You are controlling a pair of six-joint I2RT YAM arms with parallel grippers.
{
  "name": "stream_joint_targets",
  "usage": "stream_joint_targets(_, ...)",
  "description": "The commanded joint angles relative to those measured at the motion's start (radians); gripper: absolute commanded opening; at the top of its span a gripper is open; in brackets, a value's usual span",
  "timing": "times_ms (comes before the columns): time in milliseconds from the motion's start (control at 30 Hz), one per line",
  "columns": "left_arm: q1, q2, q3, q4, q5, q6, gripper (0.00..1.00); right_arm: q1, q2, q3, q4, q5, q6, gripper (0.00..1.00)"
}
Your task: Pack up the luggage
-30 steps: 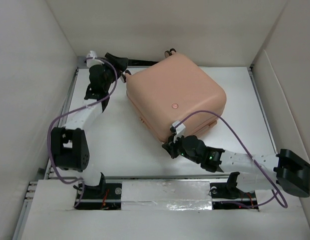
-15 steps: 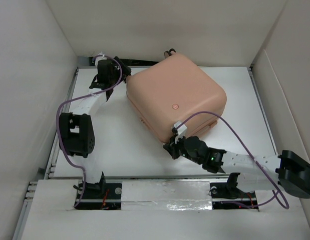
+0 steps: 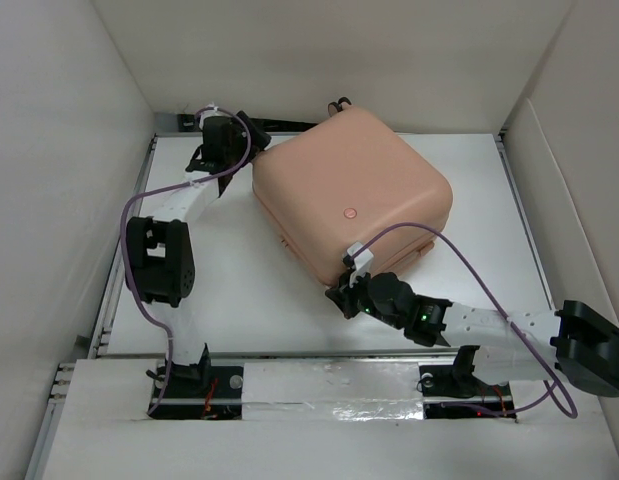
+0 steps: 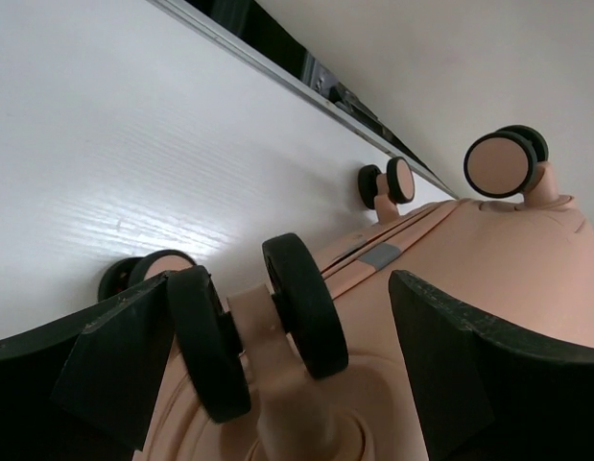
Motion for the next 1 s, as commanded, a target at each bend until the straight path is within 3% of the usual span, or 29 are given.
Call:
stream_joint_targets(0,-0.016,0.02,0.07,0.047,0.056,-0.042,0.86,0.031,-0.032,0.026,0.179,-0.072,0.025,0.0)
stream_joint_targets(133,-0.016,0.053,0.076,0.091,0.08,-0.084,0.8,0.031,-0.024,0.026,0.179,-0.069,0.028,0.0)
stream_joint_targets(233,-0.016,0.067,0.046,0.162,0.093,-0.118,0.66,0.031,-0.033,0.02,0.172,-0.061,0.034,0.0)
stream_joint_targets(333,0.004,0.05,-0.037,0.292,0.122,-0.155,0.37,0.031,-0.056,0.014,0.159,-0.041,0.032,0.0)
stream_joint_targets(367,0.013,0.034,-0.089,0.333,0.145,-0.16,0.14,0.031,-0.064,0.014,0.156,-0.041,0.034,0.0)
stream_joint_targets(433,0.022,0.017,-0.137,0.418,0.149,-0.163,0.0,0.019,-0.085,0.014,0.153,-0.05,0.031,0.0)
stream_joint_targets(633,0.032,-0.12,-0.382,0.573,0.084,-0.12,0.0,-0.079,-0.144,0.012,0.124,-0.099,0.015,0.0)
stream_joint_targets(733,0.032,-0.244,-0.615,0.74,0.059,-0.161,0.0,-0.172,-0.187,0.023,0.066,-0.135,-0.017,0.0)
stream_joint_targets(800,0.001,-0.336,-0.773,0.838,0.051,-0.183,0.0,-0.238,-0.233,0.036,0.029,-0.156,-0.041,0.0)
stream_joint_targets(867,-0.037,-0.434,-0.856,0.855,0.028,-0.18,0.0,-0.345,-0.257,0.066,-0.014,-0.208,-0.074,0.0)
stream_joint_targets(967,-0.1,-0.555,-1.003,0.887,0.018,-0.193,0.0,-0.409,-0.263,0.095,-0.041,-0.294,-0.107,0.0)
